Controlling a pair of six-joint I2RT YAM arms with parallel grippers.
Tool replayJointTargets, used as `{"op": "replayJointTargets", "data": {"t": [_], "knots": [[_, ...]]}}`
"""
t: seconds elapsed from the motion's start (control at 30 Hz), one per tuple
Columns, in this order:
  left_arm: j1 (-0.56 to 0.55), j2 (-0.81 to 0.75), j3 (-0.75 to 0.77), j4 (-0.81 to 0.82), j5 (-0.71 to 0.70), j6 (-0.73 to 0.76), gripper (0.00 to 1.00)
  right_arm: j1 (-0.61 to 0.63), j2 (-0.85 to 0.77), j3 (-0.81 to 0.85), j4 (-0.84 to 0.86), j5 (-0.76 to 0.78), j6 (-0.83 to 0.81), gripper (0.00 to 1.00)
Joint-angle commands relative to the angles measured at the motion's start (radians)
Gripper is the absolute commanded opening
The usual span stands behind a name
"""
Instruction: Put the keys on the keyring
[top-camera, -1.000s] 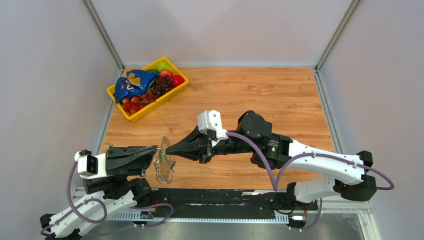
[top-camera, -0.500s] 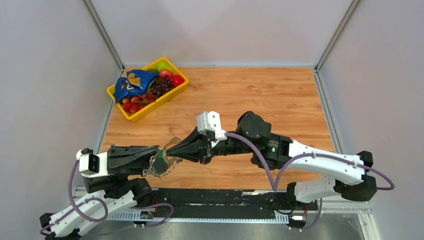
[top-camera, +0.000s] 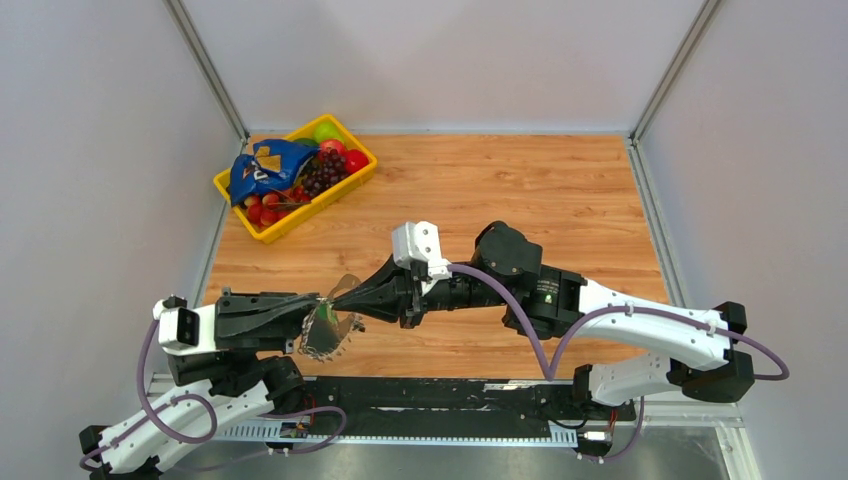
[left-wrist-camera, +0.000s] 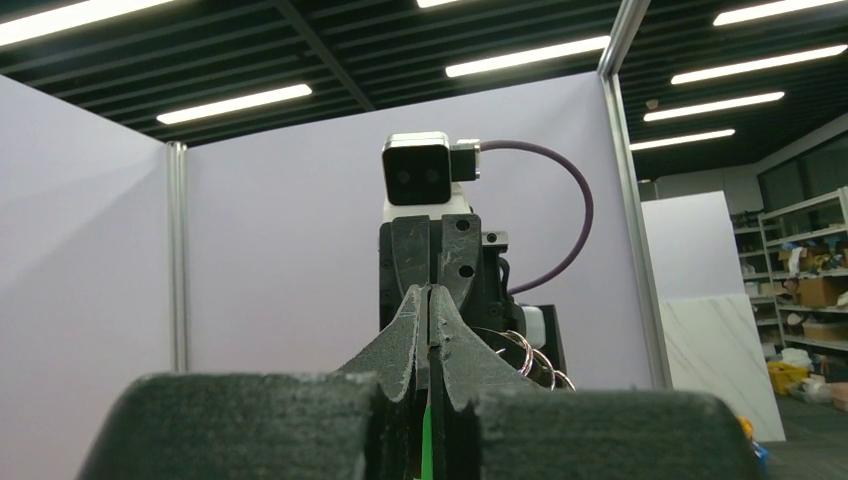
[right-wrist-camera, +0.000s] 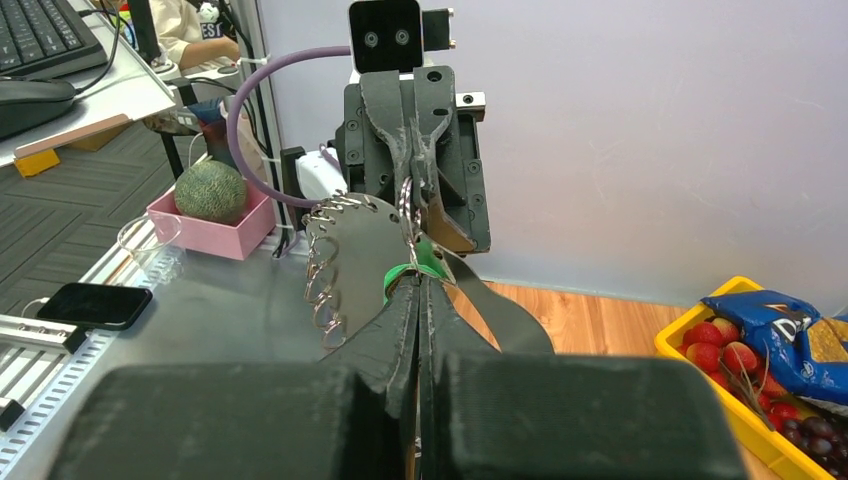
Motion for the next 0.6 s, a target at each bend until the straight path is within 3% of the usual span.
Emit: {"op": "replayJointTargets", "data": {"t": [0.0,0.57], "knots": [[-0.001,0.023,0.031,0.057,0.044,-0.022,0.00,0.007,0.018,0.057,0.009,0.009,-0.005,0.00],[-0.002,0.048,0.053,0.069,0.147,-0.039,0.00,0.007,0.051,0.128,-0.110,-0.055,-0.005,0.00]]}}
